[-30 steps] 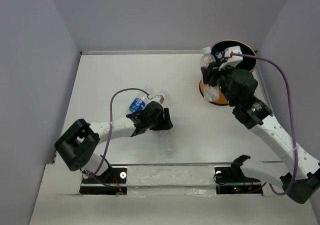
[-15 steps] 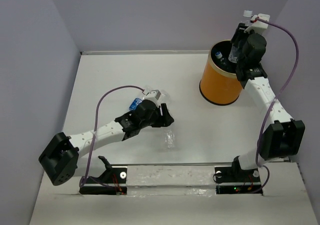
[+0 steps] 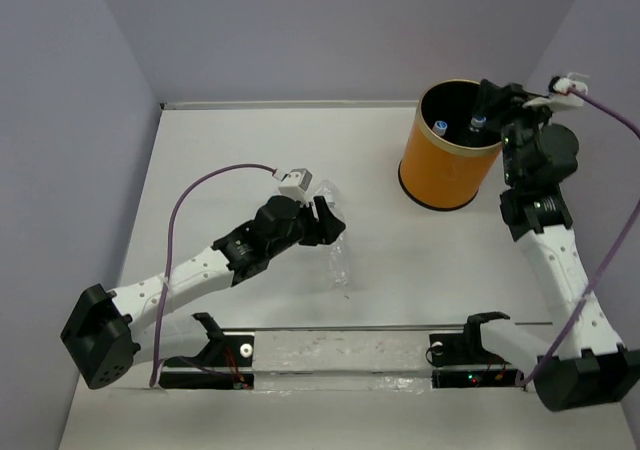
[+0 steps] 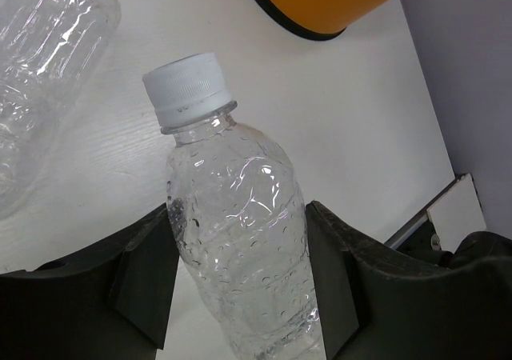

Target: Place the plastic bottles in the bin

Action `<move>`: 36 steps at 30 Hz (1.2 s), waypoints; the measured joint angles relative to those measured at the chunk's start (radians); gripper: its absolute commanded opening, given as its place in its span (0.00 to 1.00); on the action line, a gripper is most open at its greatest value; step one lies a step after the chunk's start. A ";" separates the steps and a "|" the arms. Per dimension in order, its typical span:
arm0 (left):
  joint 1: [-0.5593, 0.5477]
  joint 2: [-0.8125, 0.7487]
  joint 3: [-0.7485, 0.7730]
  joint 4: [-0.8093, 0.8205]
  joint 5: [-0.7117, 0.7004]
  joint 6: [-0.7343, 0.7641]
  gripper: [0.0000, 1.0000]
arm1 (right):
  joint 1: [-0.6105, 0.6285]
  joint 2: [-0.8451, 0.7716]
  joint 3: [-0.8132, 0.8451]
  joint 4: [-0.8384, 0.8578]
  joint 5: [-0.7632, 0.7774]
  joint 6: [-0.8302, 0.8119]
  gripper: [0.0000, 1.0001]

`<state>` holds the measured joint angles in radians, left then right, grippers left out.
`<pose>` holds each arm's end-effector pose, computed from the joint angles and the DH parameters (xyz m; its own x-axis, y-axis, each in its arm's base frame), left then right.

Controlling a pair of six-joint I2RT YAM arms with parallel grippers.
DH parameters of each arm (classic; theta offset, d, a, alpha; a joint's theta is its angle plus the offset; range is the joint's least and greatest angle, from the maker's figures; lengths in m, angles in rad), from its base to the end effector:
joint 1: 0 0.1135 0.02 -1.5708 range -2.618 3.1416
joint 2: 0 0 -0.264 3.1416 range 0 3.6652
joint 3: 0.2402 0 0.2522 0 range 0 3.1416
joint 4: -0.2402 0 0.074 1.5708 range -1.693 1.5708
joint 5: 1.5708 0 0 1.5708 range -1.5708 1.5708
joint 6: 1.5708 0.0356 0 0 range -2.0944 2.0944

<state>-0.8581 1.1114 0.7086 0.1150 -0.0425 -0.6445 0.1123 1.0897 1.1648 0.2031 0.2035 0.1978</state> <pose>0.1691 -0.1934 0.2782 -0.5865 -0.2393 -0.7738 0.4715 0.6759 -0.5664 0.2416 0.0200 0.4556 0.2840 0.2257 -0.9319 0.0281 0.9695 0.2434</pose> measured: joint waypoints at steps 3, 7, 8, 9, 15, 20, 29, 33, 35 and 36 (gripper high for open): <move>0.000 0.000 0.000 0.013 -0.006 0.002 0.49 | 0.000 -0.175 -0.131 0.011 -0.062 0.080 0.00; 0.000 0.007 0.015 0.015 -0.021 0.018 0.49 | 0.000 -0.320 -0.346 0.042 -0.197 0.208 0.00; 0.000 0.014 0.032 0.011 -0.024 0.024 0.49 | 0.000 -0.343 -0.402 0.037 -0.234 0.232 0.00; 0.000 0.026 0.056 0.008 -0.027 0.032 0.49 | 0.000 -0.379 -0.472 0.009 -0.267 0.252 0.00; 0.000 0.103 0.279 0.019 -0.056 0.074 0.49 | 0.000 -0.600 -0.650 -0.185 -0.383 0.328 0.00; 0.000 0.224 0.516 0.071 -0.085 0.099 0.49 | 0.000 -0.807 -0.702 -0.232 -0.460 0.390 0.00; 0.000 0.620 1.091 0.171 -0.183 0.158 0.49 | 0.000 -0.868 -0.823 -0.383 -0.556 0.433 0.00; 0.000 0.837 1.344 0.218 -0.243 0.184 0.50 | 0.000 -0.925 -0.836 -0.384 -0.594 0.440 0.00; 0.000 0.951 1.488 0.231 -0.259 0.199 0.50 | 0.000 -0.949 -0.841 -0.383 -0.612 0.444 0.00; 0.000 1.021 1.573 0.242 -0.263 0.208 0.50 | 0.000 -0.956 -0.843 -0.383 -0.620 0.447 0.00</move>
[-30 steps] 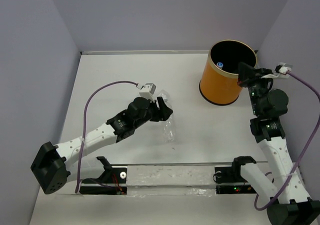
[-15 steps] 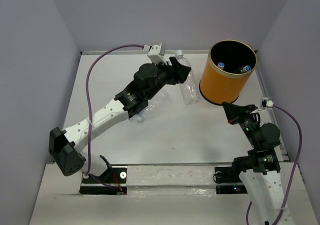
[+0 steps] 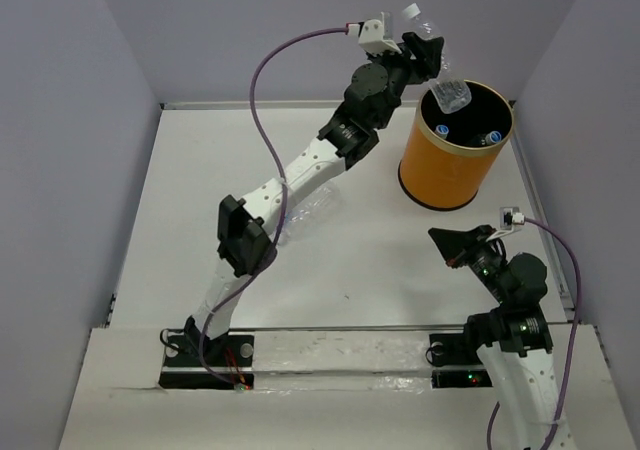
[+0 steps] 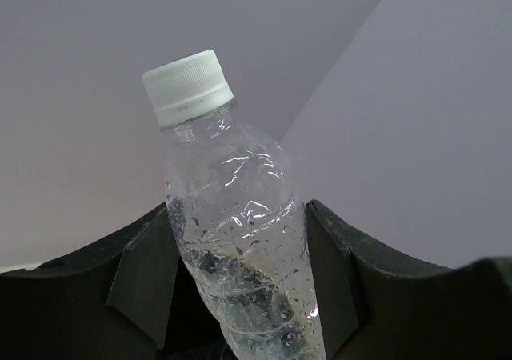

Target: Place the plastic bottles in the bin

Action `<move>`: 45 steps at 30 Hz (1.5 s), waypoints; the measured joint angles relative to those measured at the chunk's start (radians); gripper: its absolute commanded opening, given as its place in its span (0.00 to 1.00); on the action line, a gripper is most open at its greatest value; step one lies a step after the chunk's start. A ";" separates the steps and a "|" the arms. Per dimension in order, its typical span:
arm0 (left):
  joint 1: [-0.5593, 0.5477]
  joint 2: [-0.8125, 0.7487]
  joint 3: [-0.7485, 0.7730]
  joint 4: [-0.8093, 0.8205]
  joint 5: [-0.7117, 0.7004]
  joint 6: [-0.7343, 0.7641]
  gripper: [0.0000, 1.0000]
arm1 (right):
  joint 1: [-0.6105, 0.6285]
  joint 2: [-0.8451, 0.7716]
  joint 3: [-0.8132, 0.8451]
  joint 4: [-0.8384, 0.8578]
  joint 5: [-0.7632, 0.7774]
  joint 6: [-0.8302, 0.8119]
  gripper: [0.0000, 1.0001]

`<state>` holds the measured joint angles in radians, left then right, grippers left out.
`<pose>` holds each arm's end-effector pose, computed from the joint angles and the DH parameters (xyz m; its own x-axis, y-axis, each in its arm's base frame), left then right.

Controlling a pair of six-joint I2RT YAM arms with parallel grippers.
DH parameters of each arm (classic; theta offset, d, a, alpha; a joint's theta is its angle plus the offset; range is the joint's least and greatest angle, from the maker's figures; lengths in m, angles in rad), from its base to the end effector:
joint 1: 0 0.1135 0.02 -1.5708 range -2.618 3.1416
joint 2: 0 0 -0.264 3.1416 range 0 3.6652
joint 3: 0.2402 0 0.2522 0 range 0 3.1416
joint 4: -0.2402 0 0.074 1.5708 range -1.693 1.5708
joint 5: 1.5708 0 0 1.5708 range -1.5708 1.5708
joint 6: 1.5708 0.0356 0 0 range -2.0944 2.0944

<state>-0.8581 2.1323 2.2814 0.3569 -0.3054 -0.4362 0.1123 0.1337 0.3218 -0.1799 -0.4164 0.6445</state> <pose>0.3274 -0.3625 0.4850 0.0550 -0.6799 -0.7312 0.6321 0.5906 -0.5016 0.0921 0.0249 0.2543 -0.2965 0.5195 -0.8014 -0.4081 0.6897 0.5981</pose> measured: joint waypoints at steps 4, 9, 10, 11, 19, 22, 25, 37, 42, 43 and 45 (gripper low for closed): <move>-0.003 0.195 0.188 0.032 -0.002 0.021 0.73 | 0.000 -0.012 -0.011 -0.005 -0.037 0.010 0.00; -0.014 0.333 0.210 0.077 0.015 0.063 0.99 | 0.000 -0.019 -0.011 0.002 -0.061 0.011 0.00; -0.018 0.348 0.210 0.079 0.023 0.071 0.99 | 0.000 -0.019 -0.011 0.003 -0.063 0.011 0.00; -0.018 0.356 0.210 0.078 0.029 0.086 0.99 | 0.000 -0.018 -0.011 0.007 -0.064 0.010 0.02; -0.024 0.145 -0.056 0.016 0.073 0.243 0.99 | 0.000 -0.003 -0.011 0.019 -0.072 0.005 0.23; -0.024 -0.172 -0.399 -0.040 0.058 0.264 0.99 | 0.000 0.049 -0.011 0.056 -0.089 0.009 0.42; -0.024 -0.492 -0.722 -0.070 0.008 0.248 0.99 | 0.001 0.130 -0.004 0.100 -0.105 0.021 0.59; 0.171 -1.190 -1.448 -0.572 -0.142 -0.023 0.99 | 0.461 0.596 0.024 0.376 0.117 0.116 0.93; 0.272 -1.171 -1.524 -0.632 -0.084 -0.053 0.99 | 0.626 0.898 0.086 0.555 0.338 0.165 0.98; 0.280 -1.160 -1.526 -0.628 -0.072 -0.057 0.99 | 0.636 0.954 0.104 0.577 0.367 0.175 0.98; 0.284 -1.130 -1.526 -0.607 -0.045 -0.069 0.99 | 0.653 1.093 0.160 0.632 0.448 0.199 0.99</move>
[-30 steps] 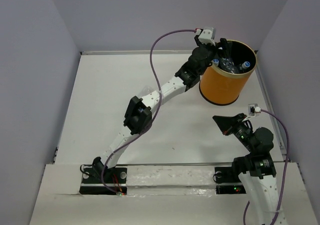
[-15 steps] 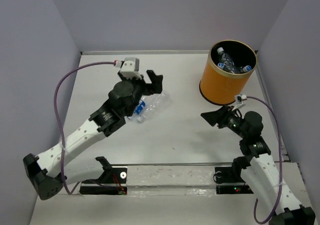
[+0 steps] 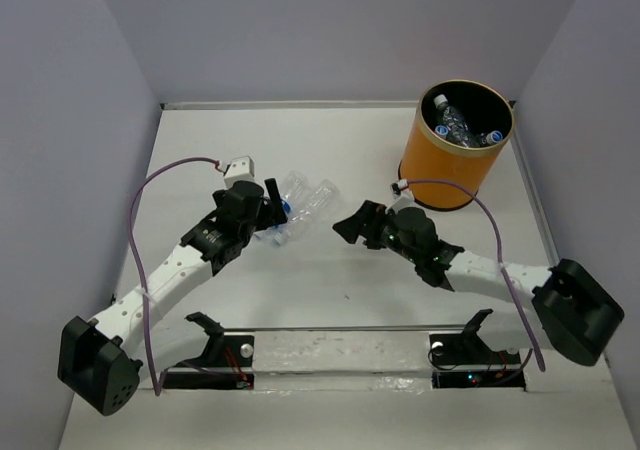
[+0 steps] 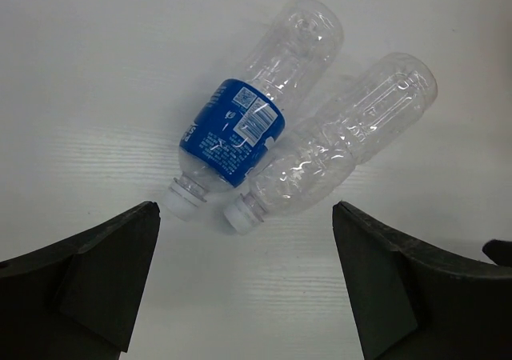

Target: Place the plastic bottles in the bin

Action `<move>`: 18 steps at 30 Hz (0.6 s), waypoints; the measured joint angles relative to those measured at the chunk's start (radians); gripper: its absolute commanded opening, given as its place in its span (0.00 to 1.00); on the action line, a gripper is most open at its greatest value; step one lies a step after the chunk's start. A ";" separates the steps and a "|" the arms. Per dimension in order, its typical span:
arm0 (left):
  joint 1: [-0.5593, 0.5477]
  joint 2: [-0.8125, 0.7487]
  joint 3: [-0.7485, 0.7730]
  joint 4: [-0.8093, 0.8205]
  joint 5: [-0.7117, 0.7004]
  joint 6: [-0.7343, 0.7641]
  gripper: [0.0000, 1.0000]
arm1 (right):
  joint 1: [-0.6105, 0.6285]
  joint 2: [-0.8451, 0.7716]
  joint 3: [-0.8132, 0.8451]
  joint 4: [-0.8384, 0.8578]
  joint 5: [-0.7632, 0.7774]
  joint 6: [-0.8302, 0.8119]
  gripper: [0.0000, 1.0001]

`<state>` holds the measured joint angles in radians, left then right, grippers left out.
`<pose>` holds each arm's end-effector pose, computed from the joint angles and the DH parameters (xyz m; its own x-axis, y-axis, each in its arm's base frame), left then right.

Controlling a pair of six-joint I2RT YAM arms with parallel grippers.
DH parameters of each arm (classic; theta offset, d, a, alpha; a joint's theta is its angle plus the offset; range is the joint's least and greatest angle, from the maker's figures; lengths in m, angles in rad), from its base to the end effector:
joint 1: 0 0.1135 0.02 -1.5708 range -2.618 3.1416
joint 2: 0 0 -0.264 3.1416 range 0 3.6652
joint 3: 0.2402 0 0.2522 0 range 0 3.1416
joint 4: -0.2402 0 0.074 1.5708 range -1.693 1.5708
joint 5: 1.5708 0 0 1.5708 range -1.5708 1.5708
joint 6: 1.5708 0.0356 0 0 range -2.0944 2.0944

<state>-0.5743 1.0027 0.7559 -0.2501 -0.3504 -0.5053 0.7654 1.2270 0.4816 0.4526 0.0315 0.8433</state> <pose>0.1952 -0.1118 0.2832 -0.4746 -0.2345 -0.8484 0.0311 0.9588 -0.2823 0.1858 0.1770 0.2084 -0.6393 0.4209 -0.6435 -0.2906 0.6425 0.7090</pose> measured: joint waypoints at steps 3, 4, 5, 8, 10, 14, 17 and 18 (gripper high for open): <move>0.000 0.038 0.000 0.037 0.015 -0.014 0.99 | 0.003 0.136 0.063 0.071 0.069 0.027 1.00; 0.000 0.050 0.000 0.047 0.016 -0.021 0.99 | 0.006 0.185 0.089 0.089 0.093 0.040 1.00; 0.000 0.062 0.000 0.057 0.016 -0.028 0.99 | 0.007 0.237 0.121 0.107 0.119 0.053 1.00; 0.000 0.098 0.000 0.090 0.010 -0.043 0.99 | 0.010 0.375 0.216 0.142 0.161 0.097 1.00; 0.000 0.121 -0.002 0.112 -0.002 -0.051 0.99 | 0.010 0.439 0.262 0.156 0.182 0.124 1.00; 0.000 0.176 -0.004 0.157 -0.023 -0.055 0.99 | 0.010 0.544 0.336 0.156 0.205 0.161 1.00; 0.000 0.211 -0.004 0.183 -0.027 -0.052 0.99 | 0.009 0.609 0.400 0.123 0.211 0.181 1.00; 0.000 0.220 -0.004 0.189 -0.029 -0.050 0.99 | 0.009 0.628 0.423 0.115 0.211 0.184 1.00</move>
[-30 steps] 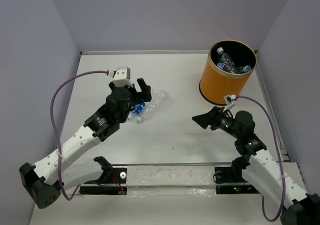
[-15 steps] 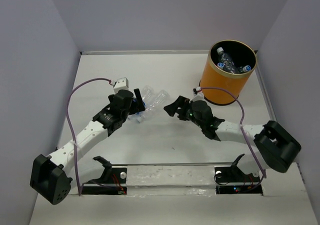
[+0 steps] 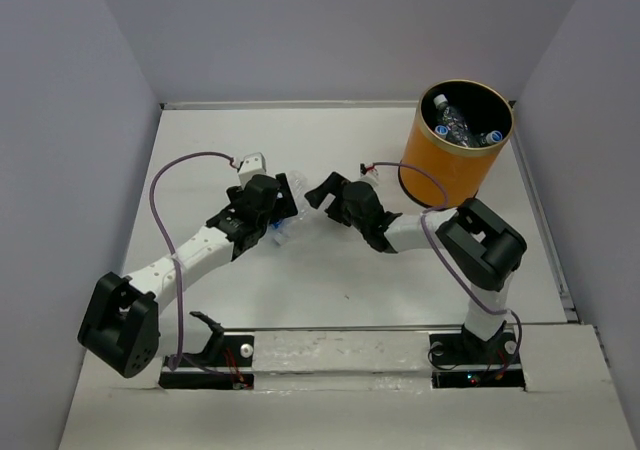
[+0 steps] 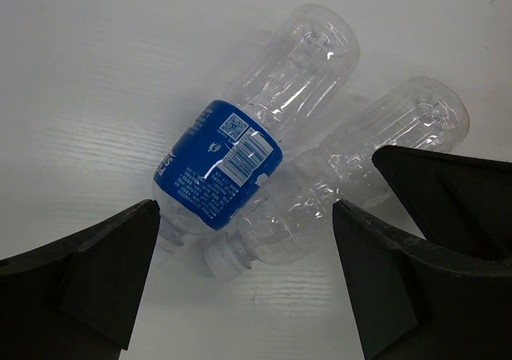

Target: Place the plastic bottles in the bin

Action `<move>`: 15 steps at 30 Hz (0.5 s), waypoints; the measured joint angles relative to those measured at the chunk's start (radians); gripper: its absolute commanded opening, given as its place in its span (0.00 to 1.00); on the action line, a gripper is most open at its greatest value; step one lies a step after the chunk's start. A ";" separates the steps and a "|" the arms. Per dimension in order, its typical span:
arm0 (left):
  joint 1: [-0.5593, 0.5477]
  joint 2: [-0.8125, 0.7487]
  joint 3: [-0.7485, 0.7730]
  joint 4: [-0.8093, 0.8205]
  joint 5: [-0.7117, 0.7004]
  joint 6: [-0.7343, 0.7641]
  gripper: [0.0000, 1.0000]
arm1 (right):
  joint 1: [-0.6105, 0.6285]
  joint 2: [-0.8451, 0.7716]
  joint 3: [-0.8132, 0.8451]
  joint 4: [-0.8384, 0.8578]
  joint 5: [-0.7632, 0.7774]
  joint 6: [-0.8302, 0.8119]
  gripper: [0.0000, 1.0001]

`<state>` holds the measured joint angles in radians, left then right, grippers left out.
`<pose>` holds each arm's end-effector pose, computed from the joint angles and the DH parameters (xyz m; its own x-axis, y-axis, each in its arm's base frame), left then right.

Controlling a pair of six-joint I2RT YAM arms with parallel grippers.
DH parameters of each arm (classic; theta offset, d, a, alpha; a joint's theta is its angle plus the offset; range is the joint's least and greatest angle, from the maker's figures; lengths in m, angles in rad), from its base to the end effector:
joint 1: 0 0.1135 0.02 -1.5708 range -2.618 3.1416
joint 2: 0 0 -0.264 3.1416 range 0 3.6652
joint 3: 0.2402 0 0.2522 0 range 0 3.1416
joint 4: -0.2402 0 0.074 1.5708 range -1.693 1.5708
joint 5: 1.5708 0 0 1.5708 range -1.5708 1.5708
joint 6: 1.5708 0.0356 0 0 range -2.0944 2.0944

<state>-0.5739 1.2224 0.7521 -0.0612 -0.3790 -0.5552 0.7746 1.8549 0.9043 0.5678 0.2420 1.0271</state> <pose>0.2320 -0.1343 0.2499 -0.4864 -0.2687 -0.8314 -0.0233 0.9552 -0.2950 0.2818 0.2638 0.1619 -0.5833 0.5917 -0.5565 -0.0406 0.6630 0.7476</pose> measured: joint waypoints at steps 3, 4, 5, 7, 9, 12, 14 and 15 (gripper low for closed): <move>0.000 0.043 0.001 0.023 -0.009 0.006 0.99 | -0.004 0.050 0.048 -0.013 -0.002 0.011 0.96; 0.001 0.060 0.003 0.031 -0.011 0.009 0.99 | -0.007 0.061 0.058 -0.015 -0.002 0.013 0.87; 0.006 0.077 0.006 0.038 -0.013 0.012 0.99 | -0.011 0.079 0.072 -0.016 -0.004 0.019 0.81; 0.014 0.113 0.016 0.048 -0.013 0.018 0.99 | -0.021 0.107 0.087 -0.020 -0.011 0.027 0.74; 0.030 0.145 0.023 0.072 -0.006 0.027 0.99 | -0.035 0.117 0.089 -0.023 -0.013 0.035 0.62; 0.054 0.180 0.033 0.093 0.010 0.039 0.99 | -0.058 0.117 0.089 -0.028 -0.014 0.039 0.44; 0.067 0.206 0.047 0.104 0.013 0.049 0.99 | -0.074 0.112 0.086 -0.025 -0.014 0.025 0.31; 0.071 0.215 0.053 0.108 0.014 0.053 0.99 | -0.079 0.105 0.076 -0.021 -0.013 0.023 0.31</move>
<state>-0.5026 1.4372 0.8047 0.0463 -0.3649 -0.5018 0.6956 1.9594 0.9798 0.5472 0.2287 1.0496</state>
